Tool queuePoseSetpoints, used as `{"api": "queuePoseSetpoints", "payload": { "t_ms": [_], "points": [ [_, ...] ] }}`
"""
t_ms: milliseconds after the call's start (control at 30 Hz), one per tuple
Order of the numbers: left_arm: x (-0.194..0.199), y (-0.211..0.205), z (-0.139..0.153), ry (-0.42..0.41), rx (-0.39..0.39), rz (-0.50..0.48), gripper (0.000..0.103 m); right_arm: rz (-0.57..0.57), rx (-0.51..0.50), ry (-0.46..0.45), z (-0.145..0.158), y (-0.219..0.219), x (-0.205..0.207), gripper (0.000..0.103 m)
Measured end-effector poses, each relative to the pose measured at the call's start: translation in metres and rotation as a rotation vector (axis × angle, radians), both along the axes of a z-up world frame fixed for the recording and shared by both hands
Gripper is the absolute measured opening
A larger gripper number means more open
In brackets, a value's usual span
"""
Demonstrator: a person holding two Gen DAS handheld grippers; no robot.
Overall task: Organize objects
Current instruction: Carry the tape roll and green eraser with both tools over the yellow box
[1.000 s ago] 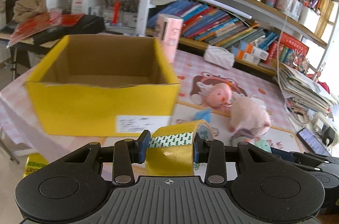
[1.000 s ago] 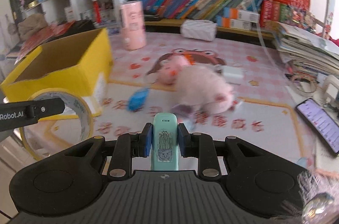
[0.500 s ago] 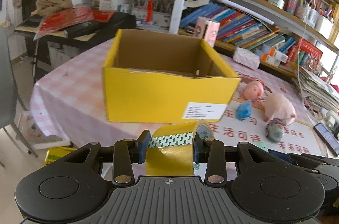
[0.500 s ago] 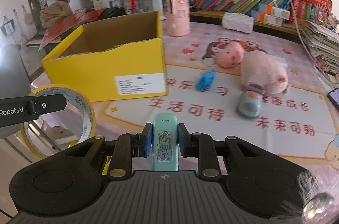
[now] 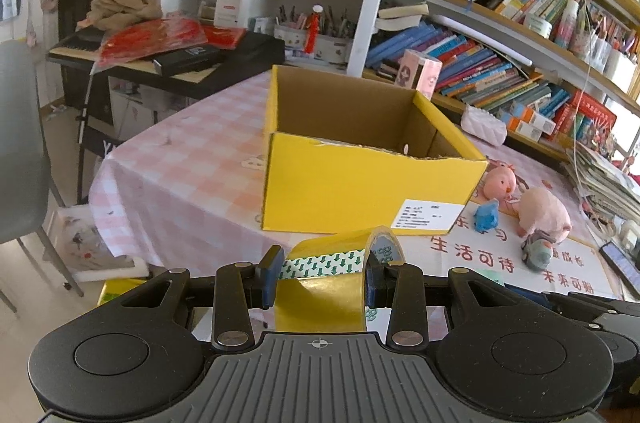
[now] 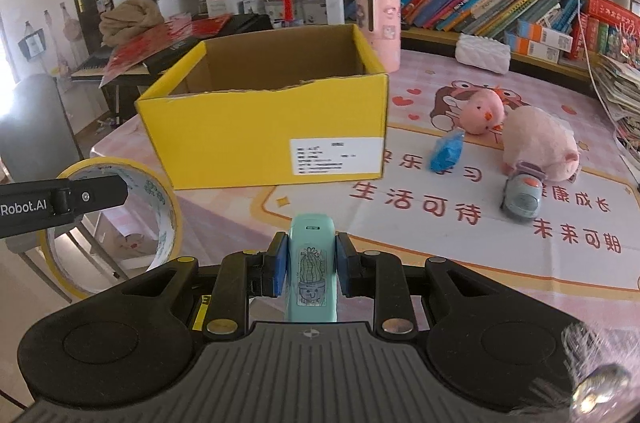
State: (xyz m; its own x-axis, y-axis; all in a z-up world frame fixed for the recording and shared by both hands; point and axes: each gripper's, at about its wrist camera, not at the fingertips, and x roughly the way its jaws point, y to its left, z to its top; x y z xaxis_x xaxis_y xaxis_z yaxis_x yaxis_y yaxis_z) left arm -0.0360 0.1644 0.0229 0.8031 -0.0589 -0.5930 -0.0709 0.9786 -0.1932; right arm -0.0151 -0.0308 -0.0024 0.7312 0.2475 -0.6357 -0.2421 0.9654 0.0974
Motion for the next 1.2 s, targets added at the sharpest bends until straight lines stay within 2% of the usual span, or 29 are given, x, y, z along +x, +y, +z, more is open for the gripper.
{"api": "queuePoseSetpoints", "payload": {
  "t_ms": [367,633,933,1200],
  "points": [
    [-0.004,0.01,0.003,-0.022,-0.024,0.023,0.037,0.047,-0.029,-0.01,0.005,0.018,-0.005,0.023],
    [0.006,0.007,0.019,-0.096,-0.005,0.007,0.037,0.028,-0.011,-0.051,0.017,0.012,0.004,0.023],
    [0.041,0.009,0.04,-0.159,0.01,0.021,0.037,0.007,0.039,-0.135,0.05,0.008,0.043,0.023],
    [0.083,0.006,0.048,-0.201,0.027,0.055,0.037,0.033,0.041,-0.195,0.07,0.008,0.092,0.023]
  ]
}}
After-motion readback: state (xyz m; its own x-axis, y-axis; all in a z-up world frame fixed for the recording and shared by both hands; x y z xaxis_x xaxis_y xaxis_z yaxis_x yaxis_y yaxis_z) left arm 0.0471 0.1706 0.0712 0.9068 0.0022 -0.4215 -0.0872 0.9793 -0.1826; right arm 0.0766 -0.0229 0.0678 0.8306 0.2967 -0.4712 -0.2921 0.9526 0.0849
